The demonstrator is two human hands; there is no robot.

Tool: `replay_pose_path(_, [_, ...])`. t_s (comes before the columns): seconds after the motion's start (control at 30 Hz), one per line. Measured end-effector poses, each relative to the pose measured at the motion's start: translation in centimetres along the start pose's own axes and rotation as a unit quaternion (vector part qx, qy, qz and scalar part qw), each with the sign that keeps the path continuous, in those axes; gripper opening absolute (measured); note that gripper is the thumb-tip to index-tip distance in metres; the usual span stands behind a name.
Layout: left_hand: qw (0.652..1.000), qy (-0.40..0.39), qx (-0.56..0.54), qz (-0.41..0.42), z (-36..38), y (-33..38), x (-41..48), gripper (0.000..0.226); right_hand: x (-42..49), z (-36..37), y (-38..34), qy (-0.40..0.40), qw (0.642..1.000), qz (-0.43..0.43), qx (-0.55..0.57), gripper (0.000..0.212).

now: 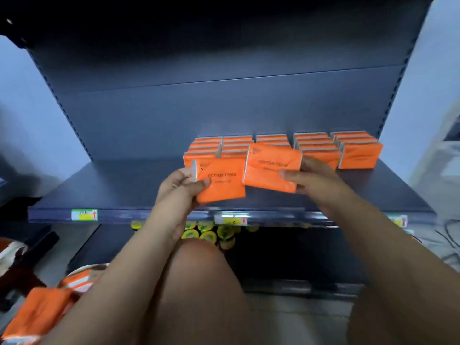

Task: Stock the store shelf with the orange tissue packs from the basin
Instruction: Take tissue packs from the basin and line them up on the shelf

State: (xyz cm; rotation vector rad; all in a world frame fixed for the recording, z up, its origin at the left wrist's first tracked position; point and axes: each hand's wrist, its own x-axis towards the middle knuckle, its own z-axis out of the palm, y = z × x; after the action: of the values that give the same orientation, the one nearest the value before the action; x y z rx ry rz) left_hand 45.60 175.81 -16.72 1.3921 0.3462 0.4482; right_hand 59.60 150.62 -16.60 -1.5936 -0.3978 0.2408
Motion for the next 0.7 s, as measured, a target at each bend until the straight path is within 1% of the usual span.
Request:
replay_pose_path(0.1, [0.999, -0.026, -0.023, -0.014, 5.1, -0.3, 1.3, 0.036, 0.1, -4.1, -0.9, 0.074, 0.997, -0.035, -0.008, 0.032])
replay_pose_path(0.17, [0.998, -0.047, -0.042, -0.029, 8.0, -0.4, 2.2, 0.034, -0.1, -6.5, -1.3, 0.115, 0.992, -0.041, 0.002, 0.030])
replay_pose_path(0.23, [0.995, -0.068, -0.064, -0.047, 10.2, -1.0, 3.1, 0.033, -0.3, -8.7, -1.1, 0.141, 0.989, -0.035, 0.010, 0.031])
replay_pose_path(0.37, [0.986, -0.093, -0.103, -0.090, 13.1, -2.5, 4.3, 0.041, -0.5, -12.1, -0.5, 0.165, 0.986, -0.021, 0.005, 0.032])
replay_pose_path(0.47, [0.987, -0.110, -0.088, -0.079, 14.7, -2.9, 5.1, 0.031, -0.3, -13.7, -0.4, 0.170, 0.985, -0.013, -0.006, 0.034])
replay_pose_path(0.53, [0.988, -0.115, -0.074, -0.078, 15.5, -3.1, 5.6, 0.028, 0.0, -14.6, -0.2, 0.181, 0.983, -0.015, -0.013, 0.032])
replay_pose_path(0.63, [0.988, -0.114, -0.051, -0.085, 16.6, -3.6, 6.7, 0.030, 1.0, -16.7, 0.3, 0.231, 0.972, -0.023, -0.042, 0.031])
replay_pose_path(0.7, [0.989, -0.115, -0.030, -0.086, 17.4, -3.9, 7.2, 0.028, 1.7, -18.3, 0.7, 0.264, 0.962, -0.021, -0.073, 0.036])
